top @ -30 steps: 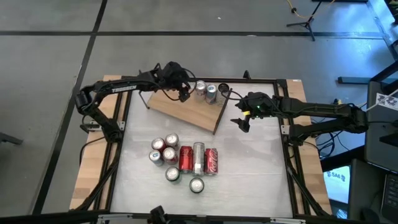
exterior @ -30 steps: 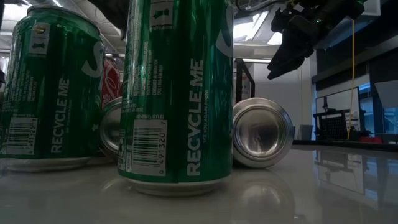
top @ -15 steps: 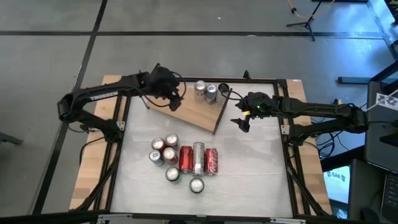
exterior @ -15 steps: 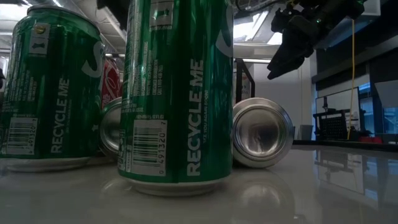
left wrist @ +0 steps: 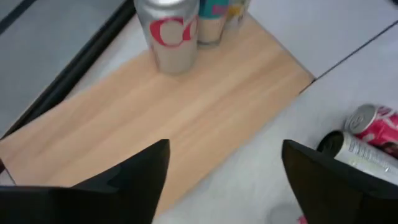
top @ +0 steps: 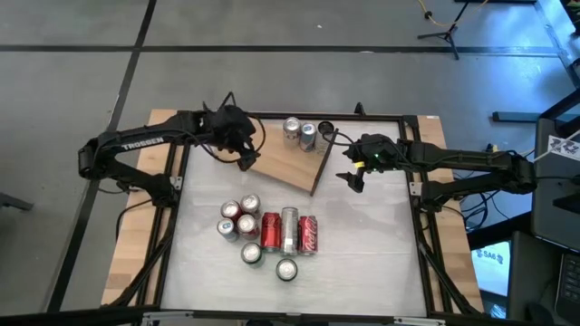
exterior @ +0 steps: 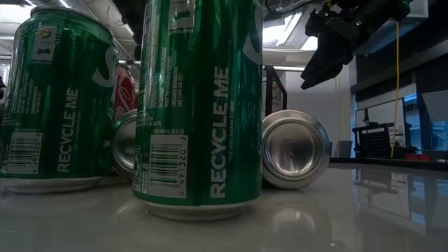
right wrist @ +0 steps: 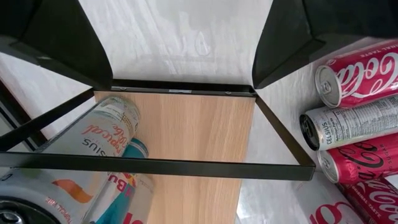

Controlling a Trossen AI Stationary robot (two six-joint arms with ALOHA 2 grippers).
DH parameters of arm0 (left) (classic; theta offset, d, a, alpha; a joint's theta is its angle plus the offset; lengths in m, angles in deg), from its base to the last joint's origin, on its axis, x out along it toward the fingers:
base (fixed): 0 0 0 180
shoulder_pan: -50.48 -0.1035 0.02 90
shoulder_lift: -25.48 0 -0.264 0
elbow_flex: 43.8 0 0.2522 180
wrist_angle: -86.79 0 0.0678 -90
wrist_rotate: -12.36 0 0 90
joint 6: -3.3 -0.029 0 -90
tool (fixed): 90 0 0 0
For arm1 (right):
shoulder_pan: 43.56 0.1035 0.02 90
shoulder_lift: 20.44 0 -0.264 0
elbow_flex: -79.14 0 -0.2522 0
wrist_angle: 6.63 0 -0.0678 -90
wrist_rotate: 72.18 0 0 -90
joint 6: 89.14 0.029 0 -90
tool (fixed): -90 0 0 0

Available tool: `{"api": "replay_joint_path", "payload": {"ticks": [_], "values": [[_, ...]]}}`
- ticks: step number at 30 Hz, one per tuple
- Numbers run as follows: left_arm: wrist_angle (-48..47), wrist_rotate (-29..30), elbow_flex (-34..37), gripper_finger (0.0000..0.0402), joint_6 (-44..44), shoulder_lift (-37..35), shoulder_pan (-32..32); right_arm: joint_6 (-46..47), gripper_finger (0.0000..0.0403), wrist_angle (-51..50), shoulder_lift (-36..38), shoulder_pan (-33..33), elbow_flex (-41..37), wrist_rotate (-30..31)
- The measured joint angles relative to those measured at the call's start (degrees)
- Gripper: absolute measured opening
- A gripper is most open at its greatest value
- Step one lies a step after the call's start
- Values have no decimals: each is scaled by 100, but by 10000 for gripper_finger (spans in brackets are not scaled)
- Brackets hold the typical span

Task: Place canned beverage on shelf
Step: Put the blue soda can on the shelf aligned with the other blue soda can

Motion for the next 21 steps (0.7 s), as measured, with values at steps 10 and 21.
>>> {"api": "replay_joint_path", "payload": {"ticks": [10,21], "values": [[-105,-284,0,397,276,-7,264,0,381,0,0,1,1,0],[-232,-1948,-1,394,2410,-529,957,0,381,7,0,0,1,0]]}}
